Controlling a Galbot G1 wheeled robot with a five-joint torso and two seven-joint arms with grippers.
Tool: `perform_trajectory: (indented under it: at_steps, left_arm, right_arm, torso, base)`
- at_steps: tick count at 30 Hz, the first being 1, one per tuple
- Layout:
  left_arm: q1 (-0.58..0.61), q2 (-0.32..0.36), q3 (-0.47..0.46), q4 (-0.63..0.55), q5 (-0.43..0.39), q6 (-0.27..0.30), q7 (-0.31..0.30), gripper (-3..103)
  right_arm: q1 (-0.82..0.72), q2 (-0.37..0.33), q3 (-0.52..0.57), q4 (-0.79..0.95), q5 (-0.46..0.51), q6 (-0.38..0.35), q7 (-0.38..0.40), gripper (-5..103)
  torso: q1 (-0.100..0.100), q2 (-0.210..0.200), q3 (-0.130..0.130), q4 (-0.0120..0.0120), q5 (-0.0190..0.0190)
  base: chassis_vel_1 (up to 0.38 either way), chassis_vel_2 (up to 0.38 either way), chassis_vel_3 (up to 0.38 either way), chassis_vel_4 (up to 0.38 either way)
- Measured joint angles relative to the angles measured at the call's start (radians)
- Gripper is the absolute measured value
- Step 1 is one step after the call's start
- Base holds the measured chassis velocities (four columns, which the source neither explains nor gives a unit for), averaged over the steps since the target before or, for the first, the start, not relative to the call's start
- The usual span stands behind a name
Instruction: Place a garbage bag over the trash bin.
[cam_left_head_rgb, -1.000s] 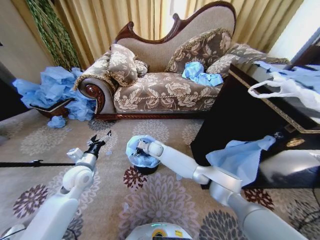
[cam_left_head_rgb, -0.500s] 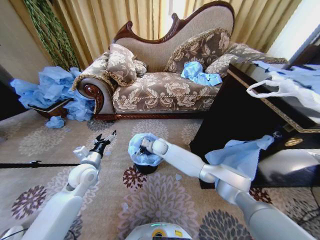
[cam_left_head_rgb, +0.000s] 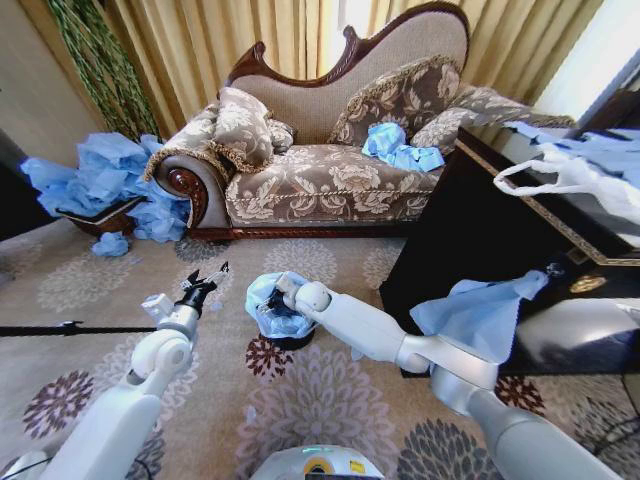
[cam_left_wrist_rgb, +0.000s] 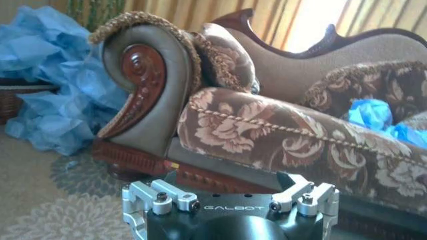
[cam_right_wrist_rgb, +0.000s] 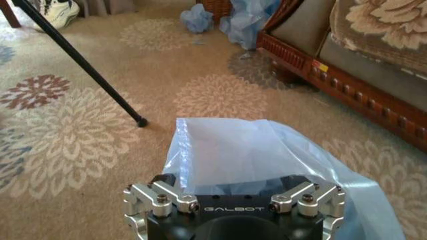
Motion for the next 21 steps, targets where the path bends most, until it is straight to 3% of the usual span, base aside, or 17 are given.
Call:
perform_trajectory:
  at_steps: [5,9,11,13,15,18,20,21]
  left_arm:
    - [-0.034,0.061,0.068,0.051,0.043,-0.026,0.041,100]
    - [-0.103,0.118,0.125,0.108,0.061,-0.035,0.083,100]
    - [-0.111,0.125,0.13,0.115,0.065,-0.034,0.092,100]
    - [-0.156,0.16,0.157,0.151,0.085,-0.028,0.143,100]
    - [-0.159,0.167,0.163,0.155,0.09,-0.026,0.154,100]
    - [-0.159,0.218,0.211,0.161,0.141,-0.019,0.249,100]
    - [-0.159,0.229,0.222,0.161,0.15,-0.019,0.264,100]
    - [-0.16,0.253,0.245,0.161,0.164,-0.019,0.29,100]
  right_arm:
    - [-0.031,-0.077,0.043,0.121,-0.002,-0.006,0.018,100]
    - [-0.071,-0.199,0.094,0.284,-0.004,0.013,0.024,100]
    - [-0.08,-0.215,0.105,0.303,-0.007,0.024,0.024,100]
    - [-0.158,-0.307,0.205,0.397,-0.052,0.162,-0.001,100]
    - [-0.18,-0.327,0.241,0.421,-0.059,0.192,0.0,100]
    - [-0.307,-0.4,0.401,0.542,0.019,0.316,0.147,100]
    - [-0.326,-0.406,0.421,0.559,0.033,0.326,0.171,100]
    - [-0.382,-0.418,0.483,0.606,0.061,0.342,0.233,100]
  torso:
    - [0.0,0.0,0.0,0.0002,0.0001]
    - [0.0,0.0,0.0,0.0,0.0]
    - [0.0,0.0,0.0,-0.0004,0.0]
    - [0.0,0.0,0.0,-0.0003,0.0003]
    - [0.0,0.0,0.0,-0.0007,0.0003]
    - [0.0,0.0,0.0,0.0005,0.0001]
    - [0.0,0.0,0.0,0.0002,0.0001]
    - [0.0,0.0,0.0,0.0004,0.0002]
  base:
    - [0.0,0.0,0.0,0.0]
    - [0.0,0.0,0.0,0.0]
    - [0.0,0.0,0.0,0.0]
    - [0.0,0.0,0.0,0.0]
    - [0.0,0.0,0.0,0.0]
    - [0.0,0.0,0.0,0.0]
    - [0.0,0.0,0.0,0.0]
    - [0.0,0.0,0.0,0.0]
